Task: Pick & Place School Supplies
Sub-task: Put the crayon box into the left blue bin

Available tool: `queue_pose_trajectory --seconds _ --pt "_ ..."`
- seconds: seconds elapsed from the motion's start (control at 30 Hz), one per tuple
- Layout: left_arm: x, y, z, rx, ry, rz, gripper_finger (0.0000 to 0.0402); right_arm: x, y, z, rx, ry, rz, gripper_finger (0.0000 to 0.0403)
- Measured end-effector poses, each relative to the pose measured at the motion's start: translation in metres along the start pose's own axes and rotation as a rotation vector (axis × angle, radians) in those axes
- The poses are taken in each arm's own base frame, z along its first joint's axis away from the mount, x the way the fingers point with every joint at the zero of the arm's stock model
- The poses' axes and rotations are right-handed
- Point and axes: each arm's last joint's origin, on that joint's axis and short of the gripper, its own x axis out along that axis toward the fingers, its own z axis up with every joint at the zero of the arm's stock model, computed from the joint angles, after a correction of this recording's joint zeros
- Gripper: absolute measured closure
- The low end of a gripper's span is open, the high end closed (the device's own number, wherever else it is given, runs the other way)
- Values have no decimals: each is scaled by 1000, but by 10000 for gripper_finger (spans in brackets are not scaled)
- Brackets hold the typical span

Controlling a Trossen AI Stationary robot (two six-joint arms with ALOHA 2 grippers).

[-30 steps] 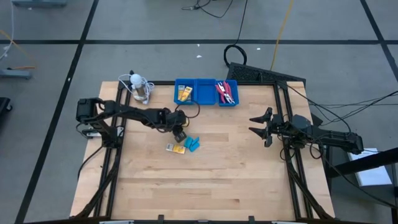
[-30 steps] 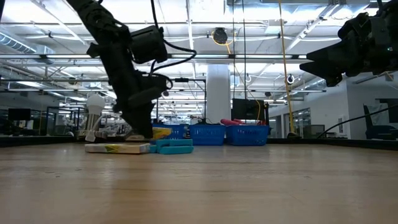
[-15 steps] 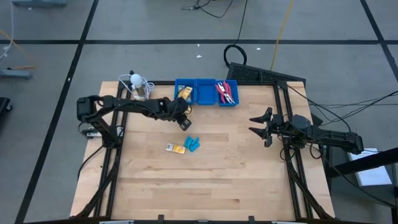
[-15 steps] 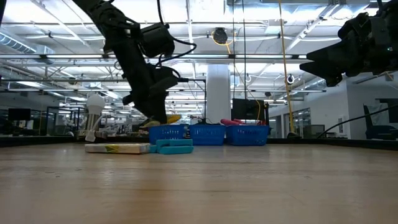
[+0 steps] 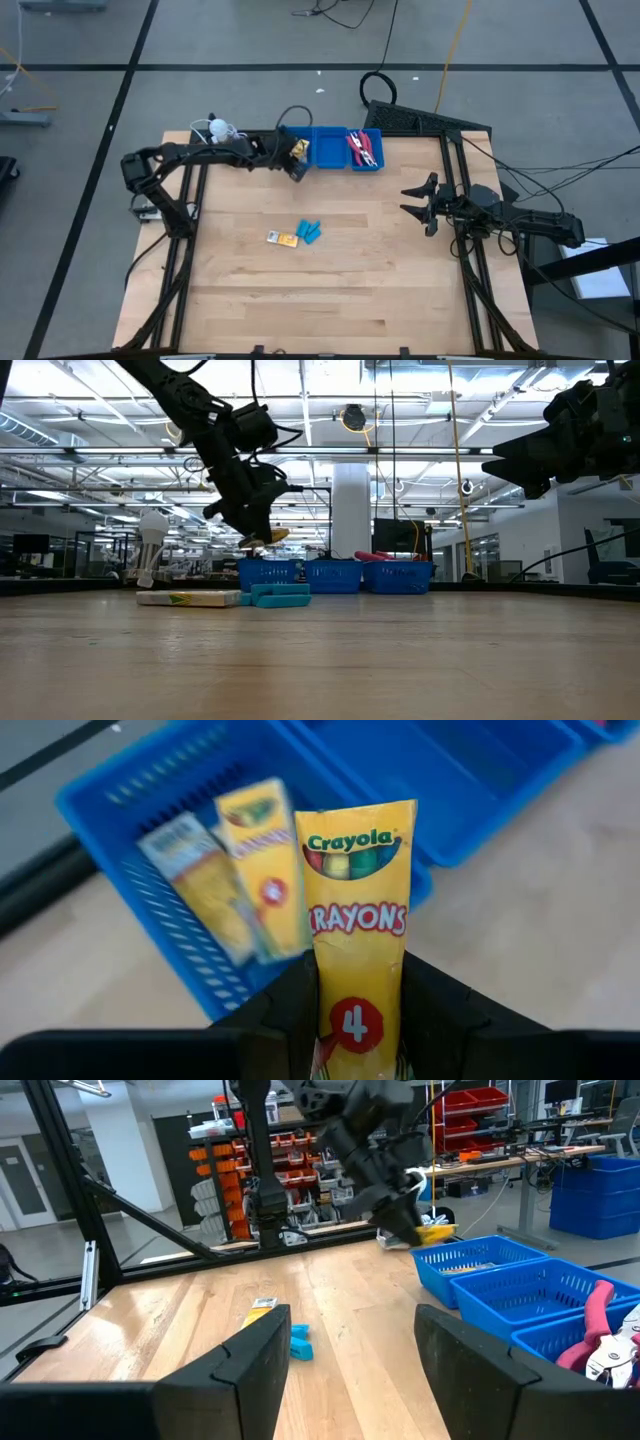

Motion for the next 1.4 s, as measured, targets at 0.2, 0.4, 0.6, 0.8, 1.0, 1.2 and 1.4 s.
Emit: queue_pose_trajectory --seconds 0.2,0.4,0.6,0.8,1.0,1.2,1.4 --pt "3 21 11 -57 -51 29 279 0 0 0 0 0 0 197" --pt "4 31 22 -104 -141 27 279 0 0 0 0 0 0 199" --pt "18 33 24 -119 -164 29 279 0 0 0 0 0 0 196" --pt "39 43 17 -169 -102 62 279 0 0 0 0 0 0 195" --pt "45 49 16 -190 -100 74 279 0 0 0 0 0 0 195" --pt "45 48 17 -197 -108 71 279 0 0 0 0 0 0 198" --pt "45 49 17 -200 -108 71 269 0 0 0 0 0 0 196"
